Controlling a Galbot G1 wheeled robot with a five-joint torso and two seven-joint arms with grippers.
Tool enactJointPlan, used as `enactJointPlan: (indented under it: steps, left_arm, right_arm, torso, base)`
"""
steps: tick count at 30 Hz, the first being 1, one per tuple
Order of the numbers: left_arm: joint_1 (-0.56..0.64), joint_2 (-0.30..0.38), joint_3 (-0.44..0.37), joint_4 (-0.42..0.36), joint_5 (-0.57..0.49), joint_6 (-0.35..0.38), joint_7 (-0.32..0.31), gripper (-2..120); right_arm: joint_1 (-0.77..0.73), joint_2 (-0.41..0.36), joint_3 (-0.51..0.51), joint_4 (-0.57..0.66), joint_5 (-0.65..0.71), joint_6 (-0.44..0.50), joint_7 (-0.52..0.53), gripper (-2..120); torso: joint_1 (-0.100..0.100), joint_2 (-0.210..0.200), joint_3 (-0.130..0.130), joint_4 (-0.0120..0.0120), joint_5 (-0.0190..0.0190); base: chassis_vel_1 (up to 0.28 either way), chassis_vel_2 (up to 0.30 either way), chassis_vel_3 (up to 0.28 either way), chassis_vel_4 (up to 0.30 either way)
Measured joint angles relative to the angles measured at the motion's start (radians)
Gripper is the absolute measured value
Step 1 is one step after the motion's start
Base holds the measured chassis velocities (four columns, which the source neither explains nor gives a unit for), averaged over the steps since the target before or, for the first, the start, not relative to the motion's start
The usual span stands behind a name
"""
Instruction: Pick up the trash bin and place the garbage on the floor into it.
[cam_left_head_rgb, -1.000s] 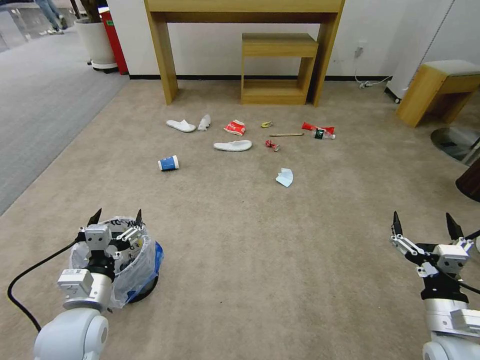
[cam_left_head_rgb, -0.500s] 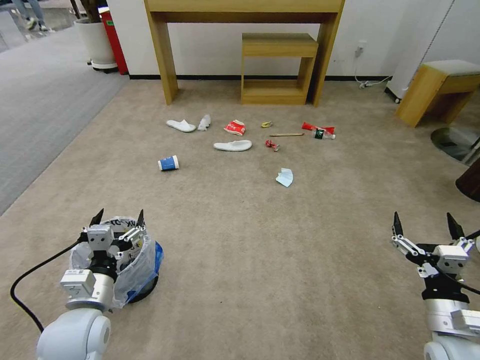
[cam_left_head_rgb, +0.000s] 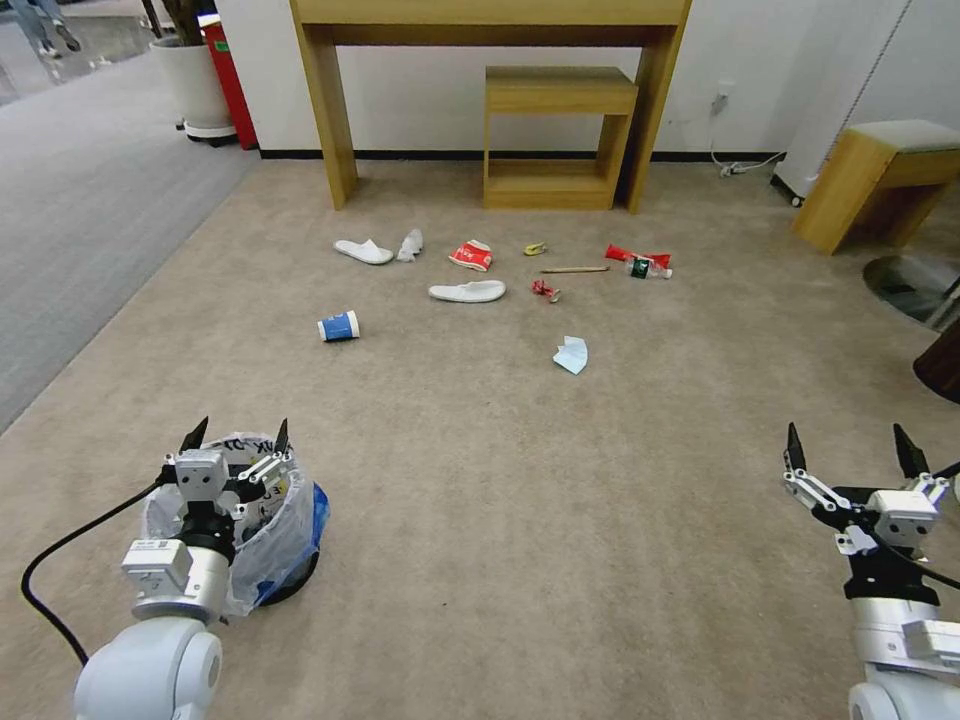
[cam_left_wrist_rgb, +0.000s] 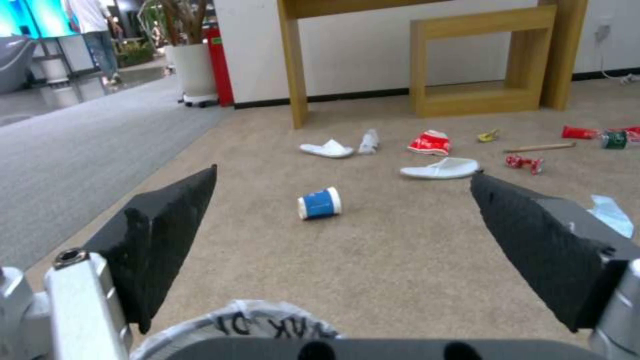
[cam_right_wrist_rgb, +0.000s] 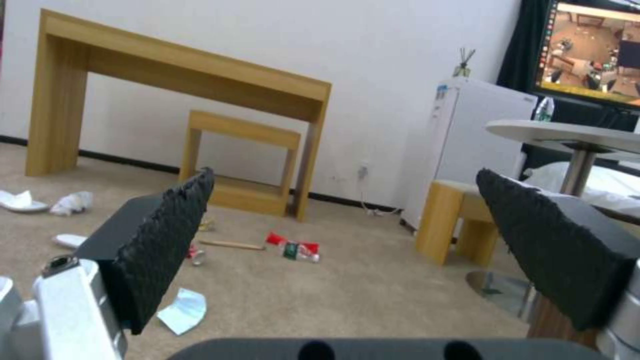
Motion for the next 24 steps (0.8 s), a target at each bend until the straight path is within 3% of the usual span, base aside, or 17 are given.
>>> enactJointPlan:
  steps: [24]
  left_arm:
    - [0.004,-0.004,0.000,-0.004,0.004,-0.004,0.000,100]
  right_arm:
    - [-0.009,0.005,0.001,0.010,-0.002,0.005,-0.004,100]
  torso:
    - [0.000,0.000,0.000,0.0001,0.0000]
  base:
    - [0.125,0.124,-0.127,-0.120]
